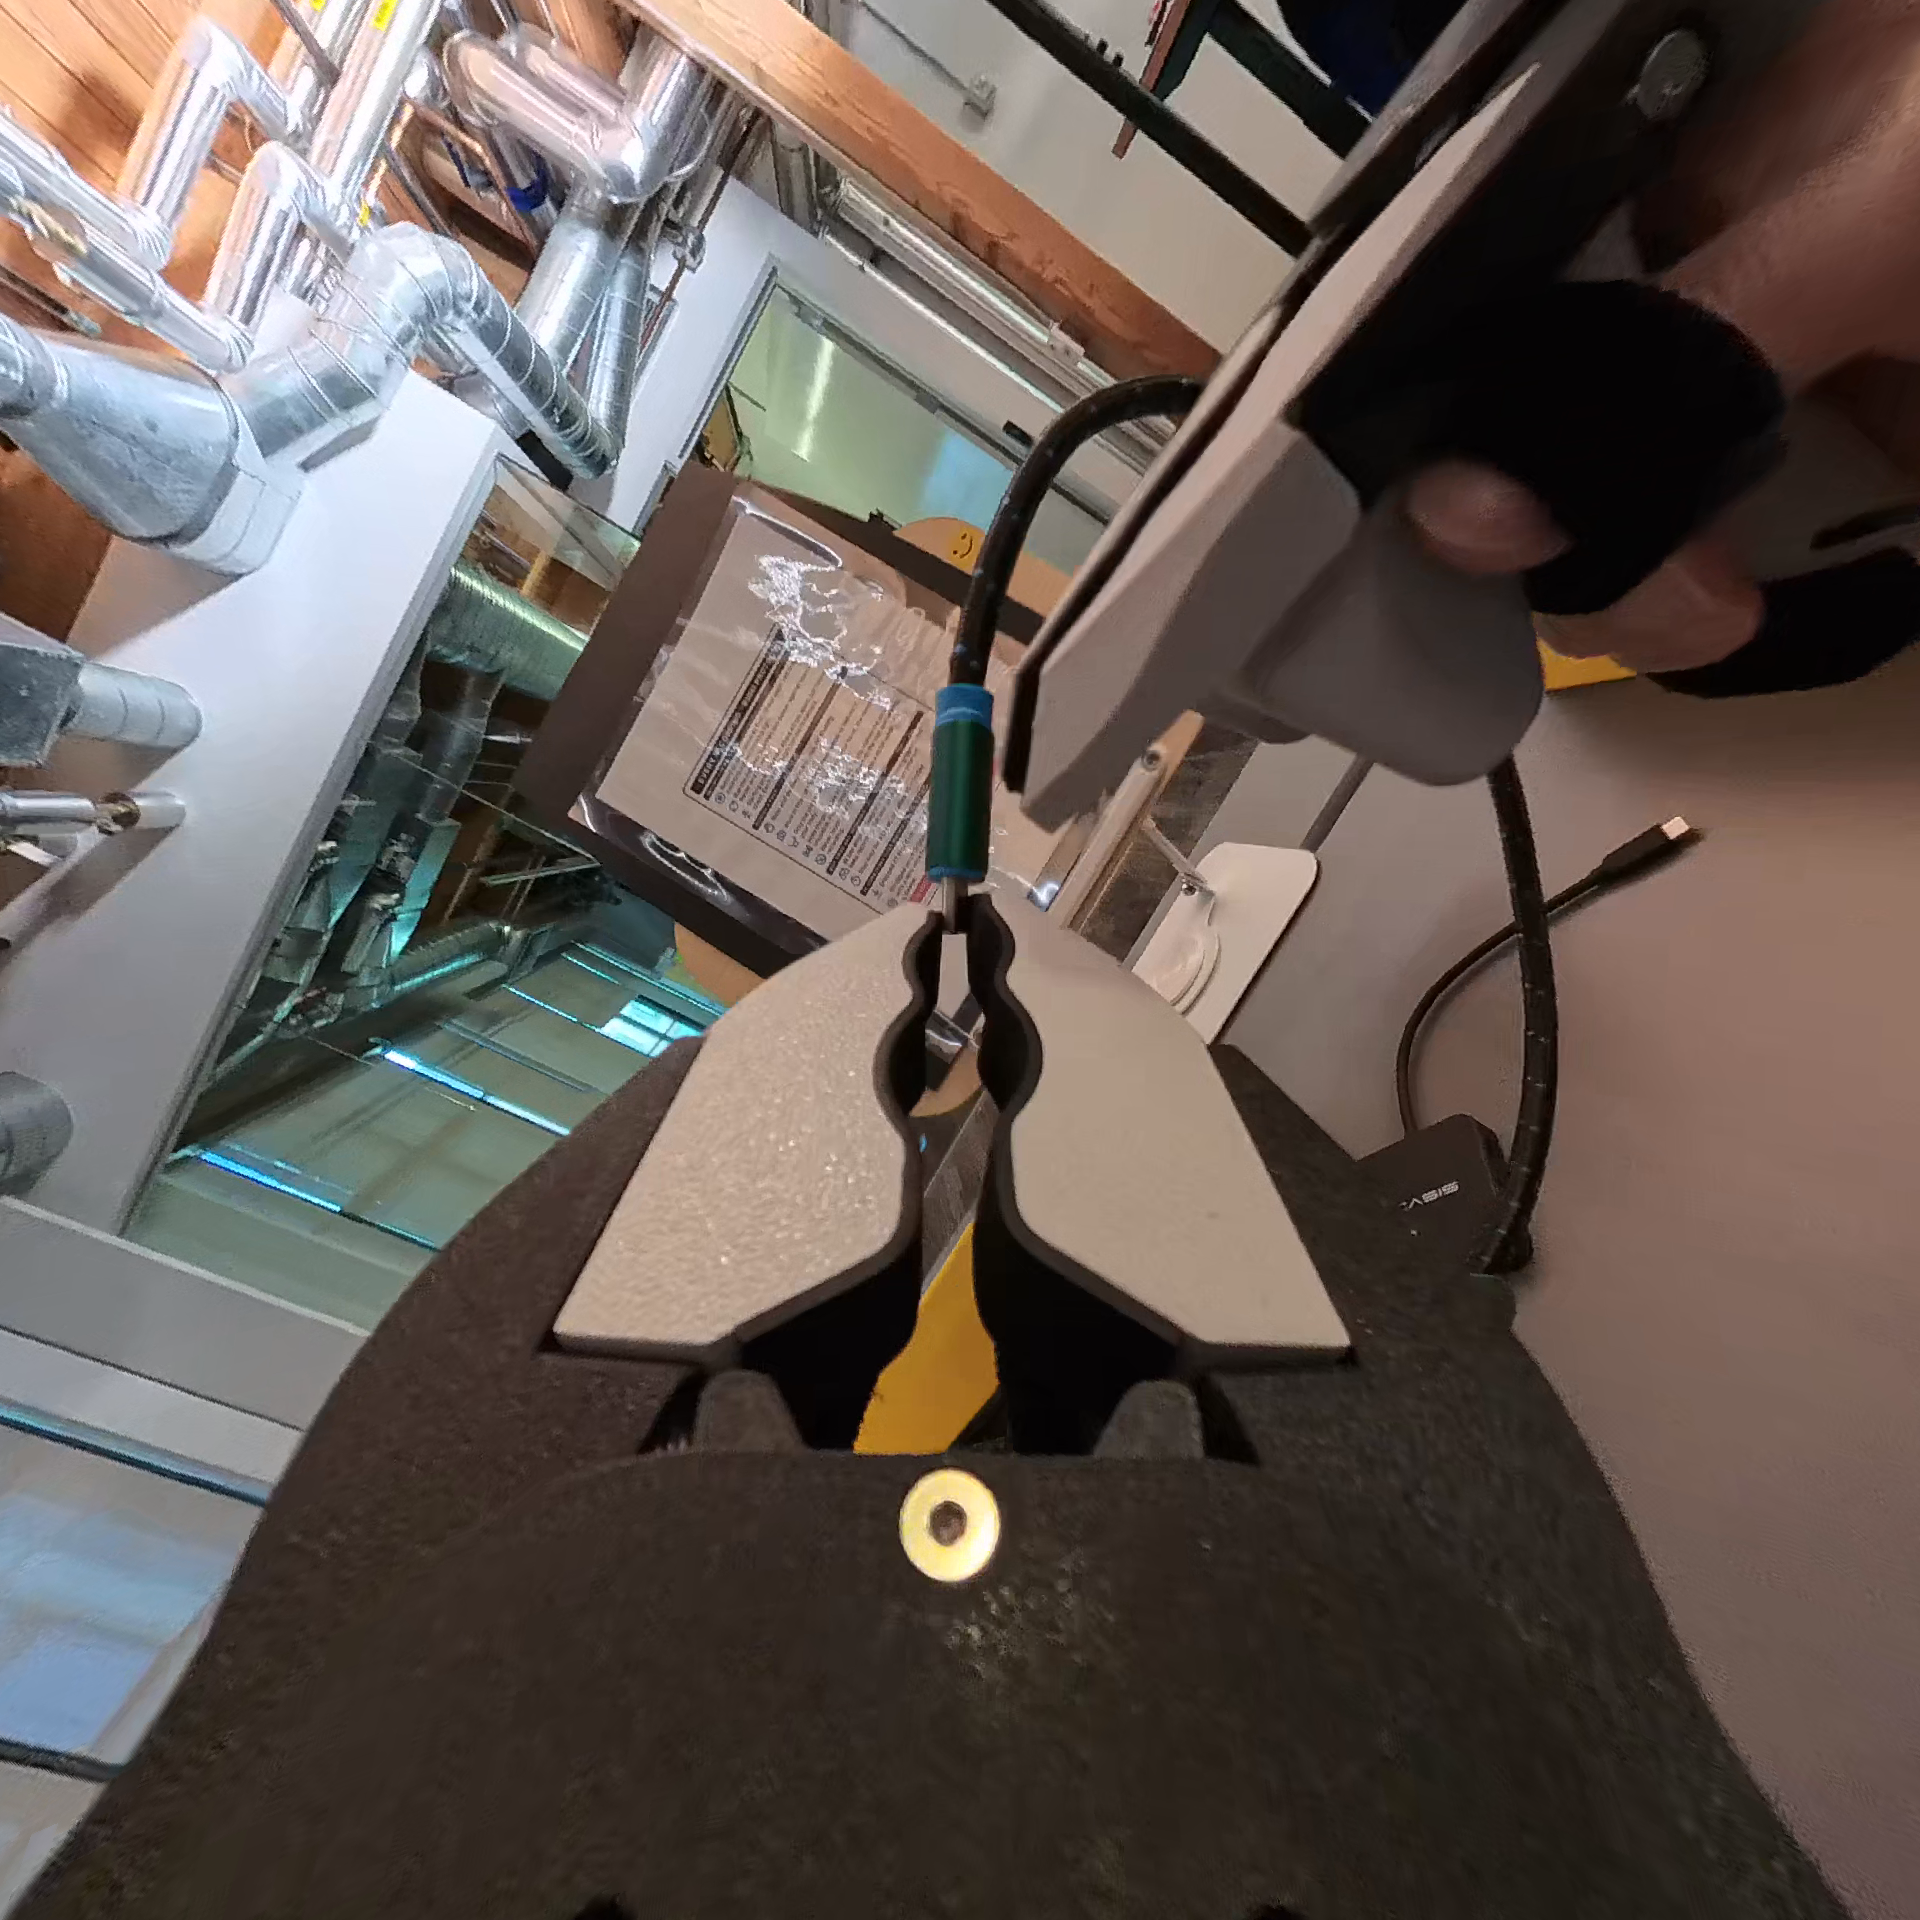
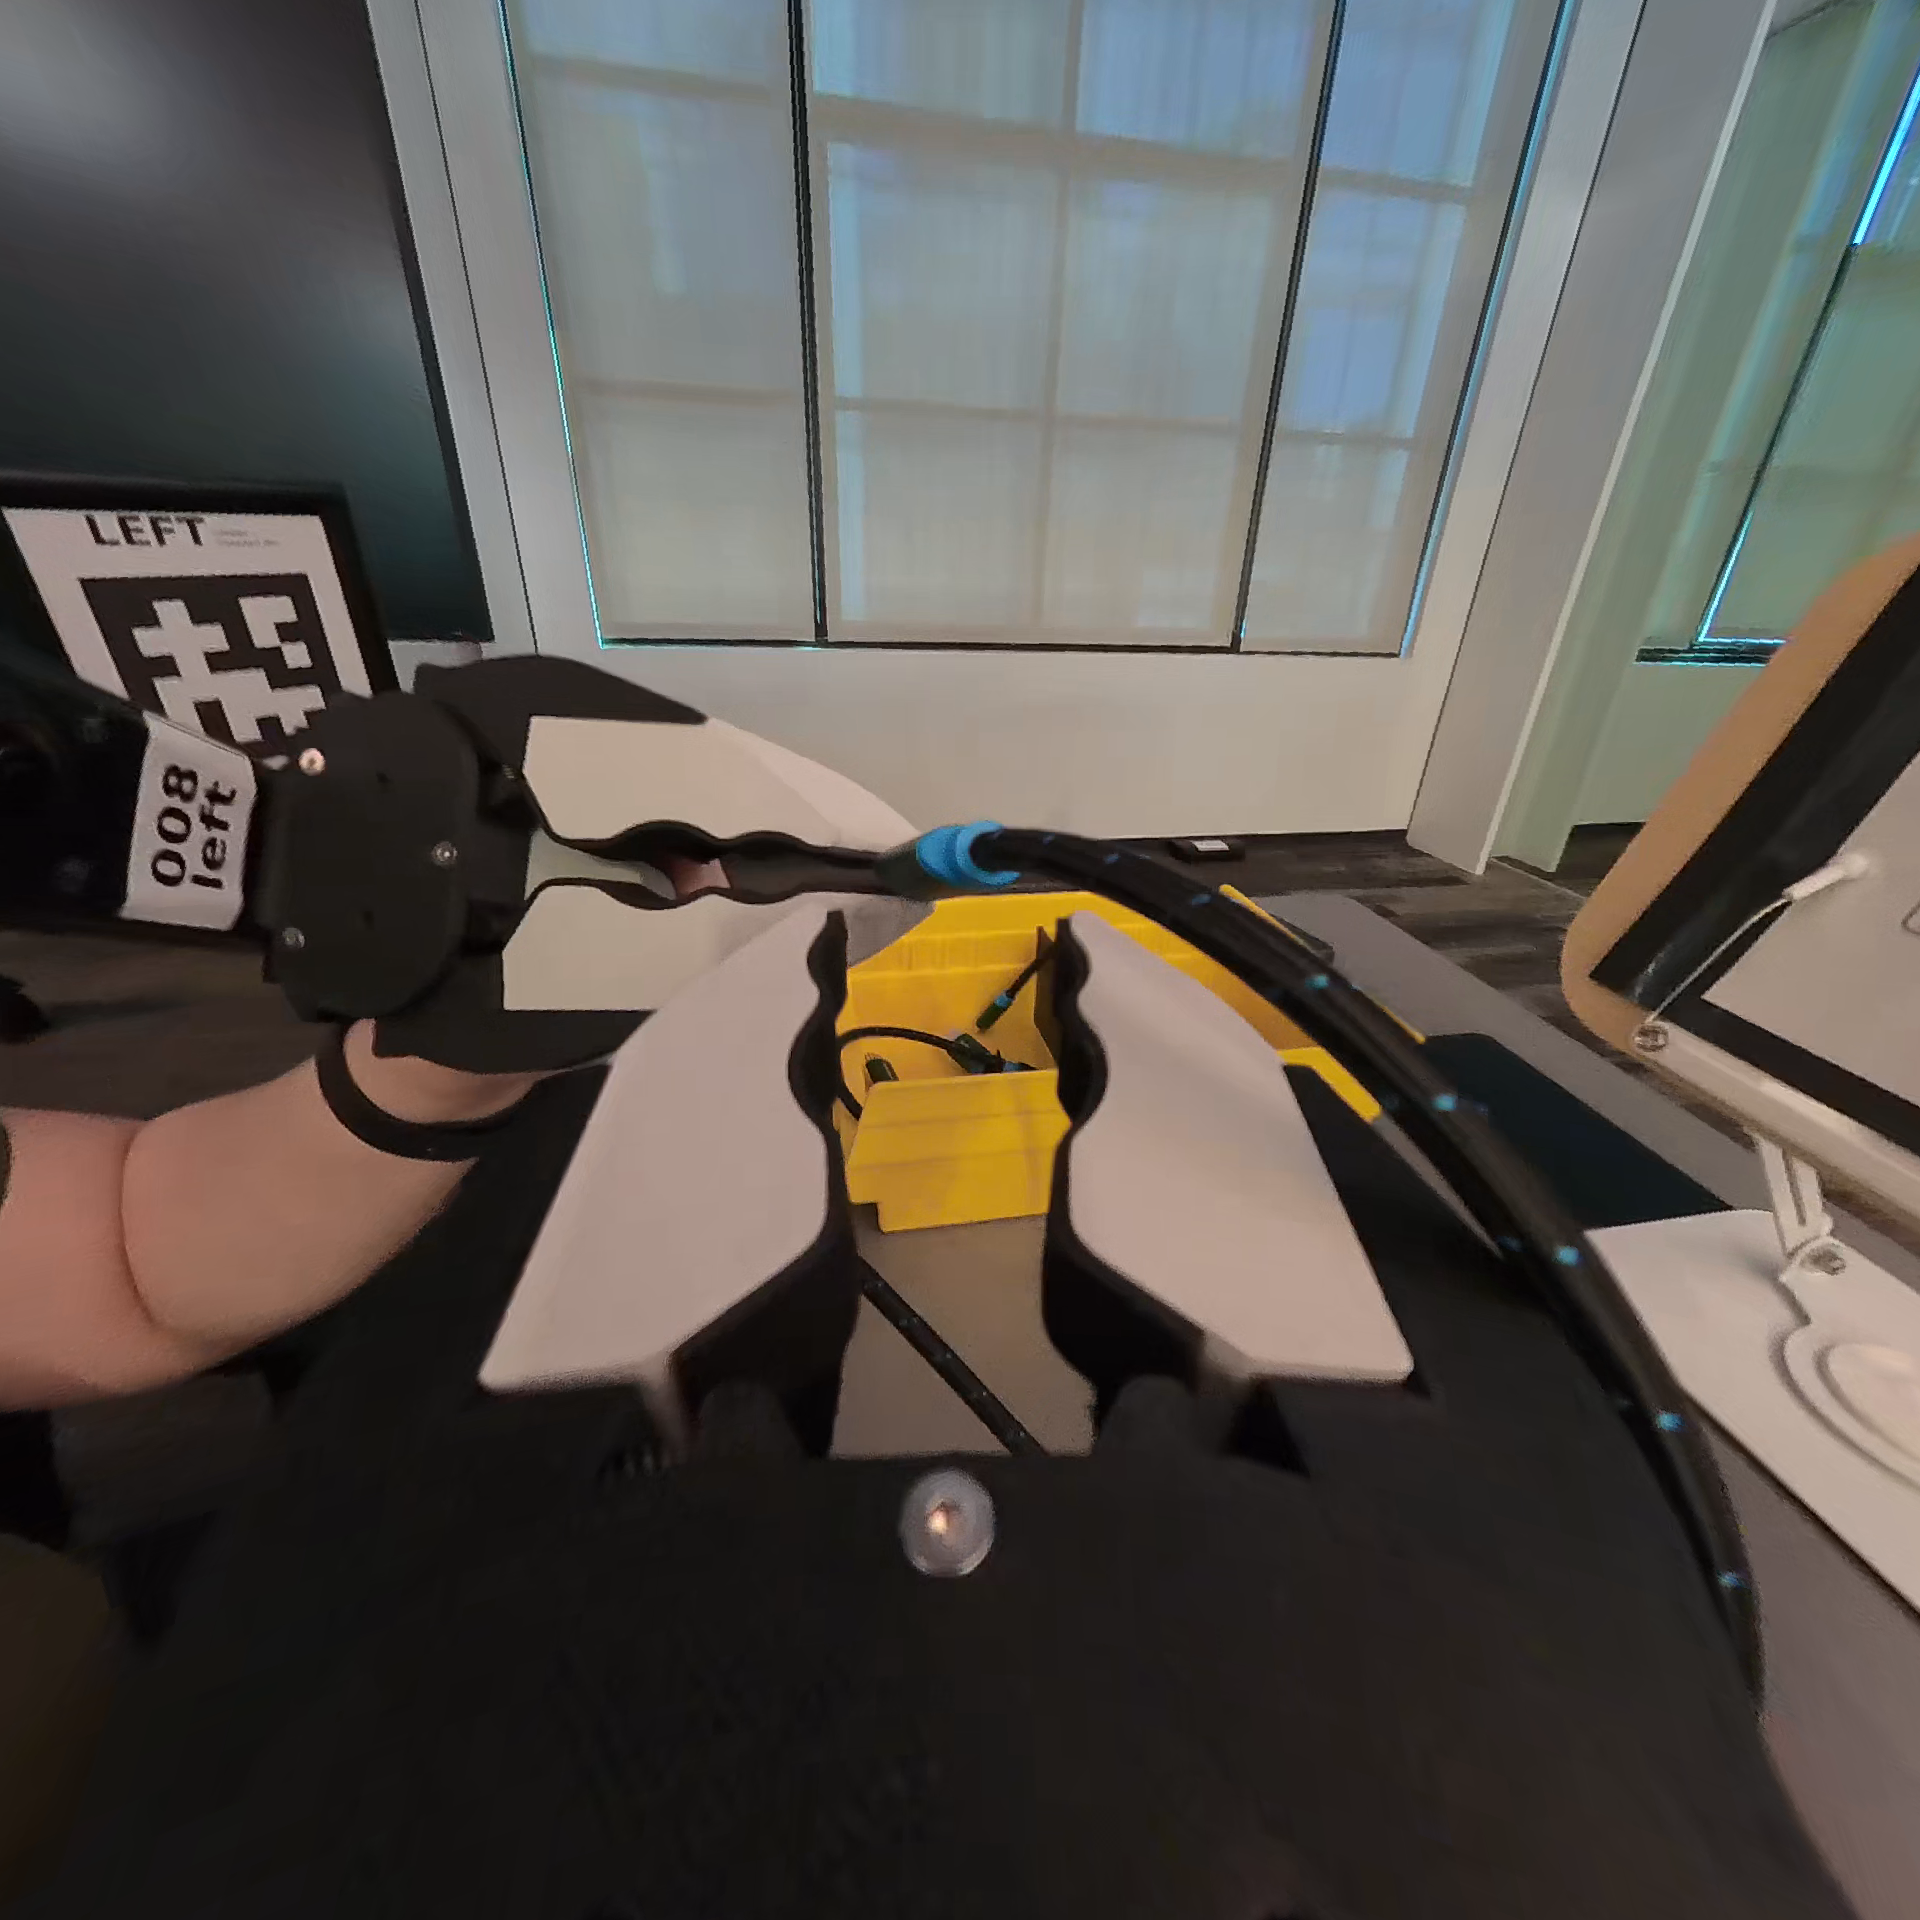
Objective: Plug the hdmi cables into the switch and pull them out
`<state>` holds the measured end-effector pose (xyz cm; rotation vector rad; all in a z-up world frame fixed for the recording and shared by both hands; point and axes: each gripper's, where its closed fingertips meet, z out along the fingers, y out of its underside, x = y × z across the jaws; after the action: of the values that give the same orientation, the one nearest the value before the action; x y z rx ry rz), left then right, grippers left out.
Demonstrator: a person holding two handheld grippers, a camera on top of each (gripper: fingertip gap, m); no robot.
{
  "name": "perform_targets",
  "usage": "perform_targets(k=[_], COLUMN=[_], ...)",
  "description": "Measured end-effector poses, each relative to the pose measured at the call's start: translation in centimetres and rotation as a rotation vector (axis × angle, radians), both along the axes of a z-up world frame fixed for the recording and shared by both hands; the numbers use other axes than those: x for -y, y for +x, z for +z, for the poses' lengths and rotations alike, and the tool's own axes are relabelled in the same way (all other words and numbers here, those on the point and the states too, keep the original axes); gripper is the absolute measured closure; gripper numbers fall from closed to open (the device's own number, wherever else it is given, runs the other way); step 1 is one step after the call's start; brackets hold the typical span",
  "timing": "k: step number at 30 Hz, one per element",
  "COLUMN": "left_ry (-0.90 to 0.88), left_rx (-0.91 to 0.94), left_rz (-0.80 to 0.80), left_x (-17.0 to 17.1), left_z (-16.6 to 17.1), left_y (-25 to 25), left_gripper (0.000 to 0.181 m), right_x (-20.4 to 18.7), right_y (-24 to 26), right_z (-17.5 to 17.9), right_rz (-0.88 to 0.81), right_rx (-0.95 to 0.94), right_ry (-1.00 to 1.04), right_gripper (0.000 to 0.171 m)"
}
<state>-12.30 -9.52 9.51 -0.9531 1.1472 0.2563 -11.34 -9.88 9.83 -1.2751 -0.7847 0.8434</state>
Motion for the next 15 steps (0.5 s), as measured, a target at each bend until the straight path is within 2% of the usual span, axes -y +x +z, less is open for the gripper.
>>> perform_targets(k=[2, 6, 10, 15], left_ry=[0.011, 0.033, 0.029, 0.012], left_rx=[-0.009, -0.054, -0.078, -0.094], left_rz=[-0.011, -0.019, -0.051, -0.063], left_x=[0.3, 0.8, 1.3, 1.4], left_z=[0.0, -0.4, -0.9, -1.5], left_y=[0.1, 0.4, 0.6, 0.6], left_gripper=[0.177, 0.177, 0.177, 0.177], right_x=[0.1, 1.0, 0.6, 0.5], right_y=[-0.2, -0.5, -0.2, -0.2], right_z=[-0.2, 0.6, 0.2, -0.3], right_rz=[0.005, 0.079, 0.104, 0.195], right_rx=[0.02, -0.07, -0.074, -0.123], right_ry=[0.007, 0.025, -0.008, -0.114], right_gripper=[0.13, 0.13, 0.143, 0.146])
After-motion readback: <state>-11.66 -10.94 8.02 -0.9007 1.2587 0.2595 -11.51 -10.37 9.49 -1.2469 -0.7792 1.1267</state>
